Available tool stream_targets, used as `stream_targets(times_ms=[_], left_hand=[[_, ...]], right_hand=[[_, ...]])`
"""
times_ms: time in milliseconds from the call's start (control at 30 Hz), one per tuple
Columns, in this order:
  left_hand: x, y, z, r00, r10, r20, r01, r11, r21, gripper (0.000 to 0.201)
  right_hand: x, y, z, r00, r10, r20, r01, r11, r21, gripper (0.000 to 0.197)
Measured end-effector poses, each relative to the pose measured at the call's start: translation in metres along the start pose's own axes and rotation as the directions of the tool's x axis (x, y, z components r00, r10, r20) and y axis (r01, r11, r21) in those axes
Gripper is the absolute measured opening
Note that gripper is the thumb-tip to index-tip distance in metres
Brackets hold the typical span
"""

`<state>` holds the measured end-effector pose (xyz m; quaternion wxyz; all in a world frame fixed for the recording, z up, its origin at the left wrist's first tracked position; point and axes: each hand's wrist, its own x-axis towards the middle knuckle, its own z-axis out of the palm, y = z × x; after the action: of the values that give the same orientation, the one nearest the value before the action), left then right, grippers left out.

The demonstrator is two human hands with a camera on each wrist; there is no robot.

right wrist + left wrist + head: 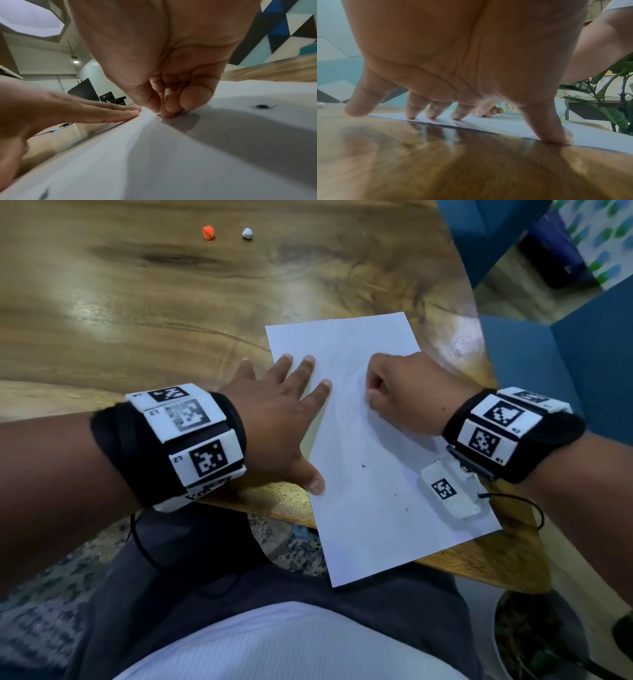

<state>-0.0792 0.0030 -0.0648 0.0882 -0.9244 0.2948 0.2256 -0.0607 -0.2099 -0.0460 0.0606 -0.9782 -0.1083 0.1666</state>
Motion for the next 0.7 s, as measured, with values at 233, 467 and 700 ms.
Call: stream_targets(times_ms=[233,467,700], left_hand=[[-0.001,-0.001,0.000,1.000,0.007,0.003,-0.007,1.000,-0.027,0.143],[-0.001,-0.003,0.003,1.000,0.015,0.006,-0.014,1.000,-0.025,0.144],[0.000,-0.003,0.003,1.000,0.011,0.012,-0.011,1.000,0.000,0.145]], right_hand=[[-0.026,-0.041,0.023,0.967,-0.254,0.003,0.253,0.966,-0.051,0.015],[-0.029,-0.044,0.019,0.936,-0.345,0.075,0.342,0.938,0.055,0.007],[0.005,-0.023,0.011,0.993,-0.085,-0.082,0.086,0.996,0.012,0.007]])
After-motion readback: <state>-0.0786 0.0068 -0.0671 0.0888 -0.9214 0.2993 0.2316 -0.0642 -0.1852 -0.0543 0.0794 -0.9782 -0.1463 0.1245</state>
